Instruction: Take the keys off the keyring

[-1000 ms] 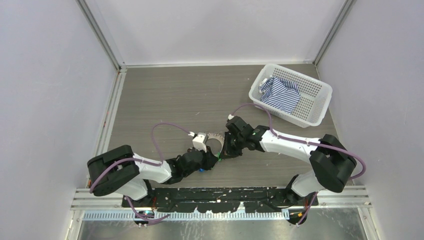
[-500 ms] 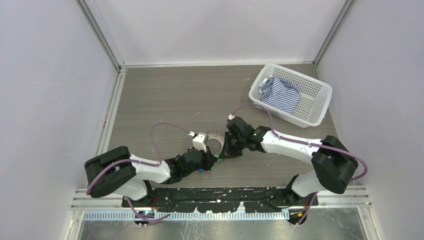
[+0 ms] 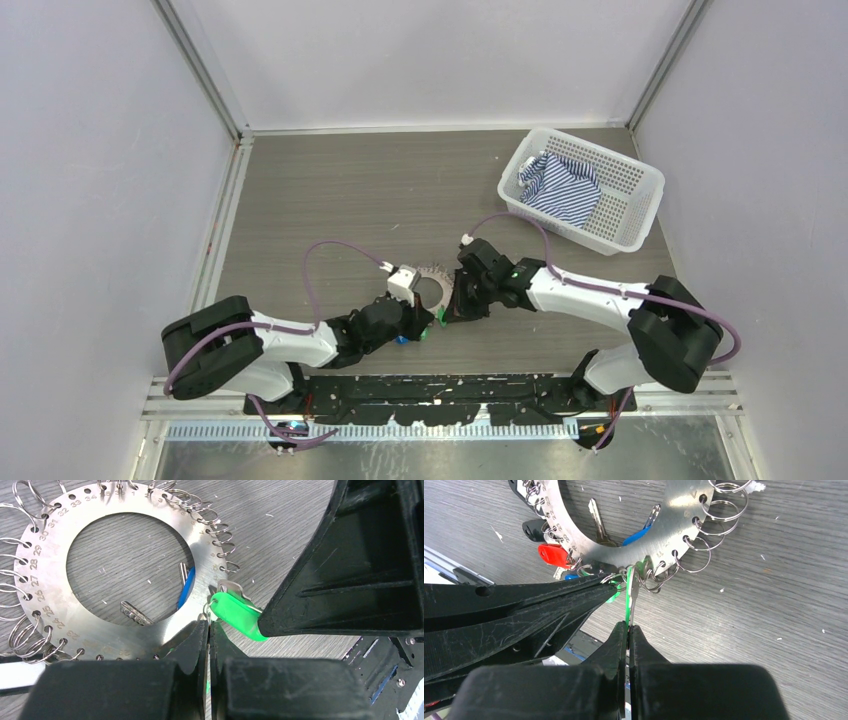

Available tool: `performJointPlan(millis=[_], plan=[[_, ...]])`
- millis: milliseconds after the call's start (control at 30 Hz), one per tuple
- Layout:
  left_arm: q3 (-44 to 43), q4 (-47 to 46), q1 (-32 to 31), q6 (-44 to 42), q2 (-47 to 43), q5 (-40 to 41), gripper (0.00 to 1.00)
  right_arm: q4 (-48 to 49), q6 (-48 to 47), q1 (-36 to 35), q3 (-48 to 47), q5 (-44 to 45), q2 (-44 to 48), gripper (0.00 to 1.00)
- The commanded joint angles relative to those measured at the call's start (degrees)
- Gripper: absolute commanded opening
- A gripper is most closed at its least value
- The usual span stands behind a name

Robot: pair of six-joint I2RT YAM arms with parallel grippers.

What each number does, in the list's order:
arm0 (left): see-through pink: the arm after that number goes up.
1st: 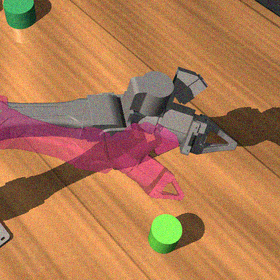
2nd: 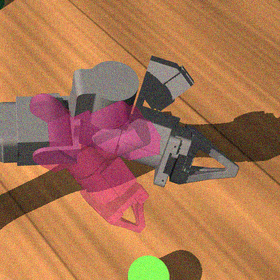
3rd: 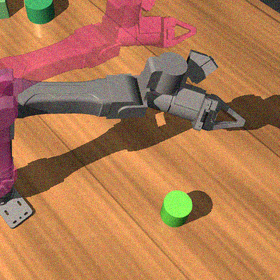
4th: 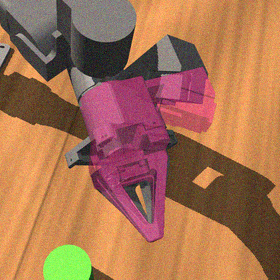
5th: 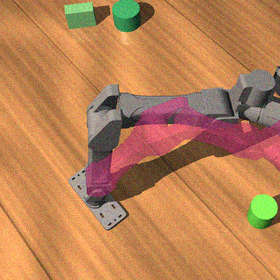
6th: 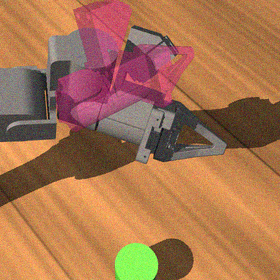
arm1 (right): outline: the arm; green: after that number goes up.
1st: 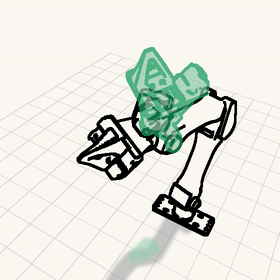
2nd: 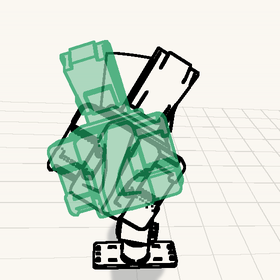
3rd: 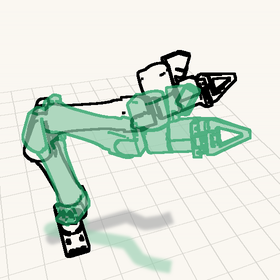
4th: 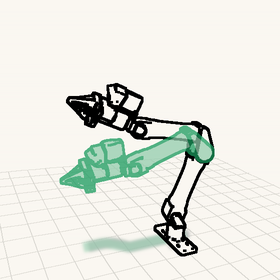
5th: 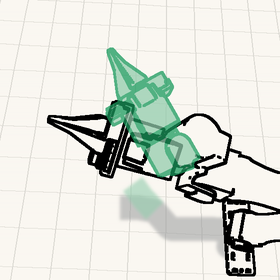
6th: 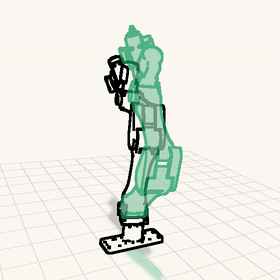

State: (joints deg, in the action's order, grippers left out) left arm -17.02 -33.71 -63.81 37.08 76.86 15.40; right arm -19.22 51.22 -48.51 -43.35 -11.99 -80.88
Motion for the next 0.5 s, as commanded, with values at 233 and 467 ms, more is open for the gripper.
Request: performJointPlan(millis=[233, 467], plan=[[-0.23, 1.37, -0.19, -0.35, -1.79, 2.27, 0.04, 0.47, -2.08, 0.27, -0.89, 1.40, 5.55, 0.01], [0.32, 2.58, -0.20, 3.38, -1.38, 1.09, 0.21, 0.83, -2.13, 0.28, -0.77, 0.88, 6.17, 0.01]])
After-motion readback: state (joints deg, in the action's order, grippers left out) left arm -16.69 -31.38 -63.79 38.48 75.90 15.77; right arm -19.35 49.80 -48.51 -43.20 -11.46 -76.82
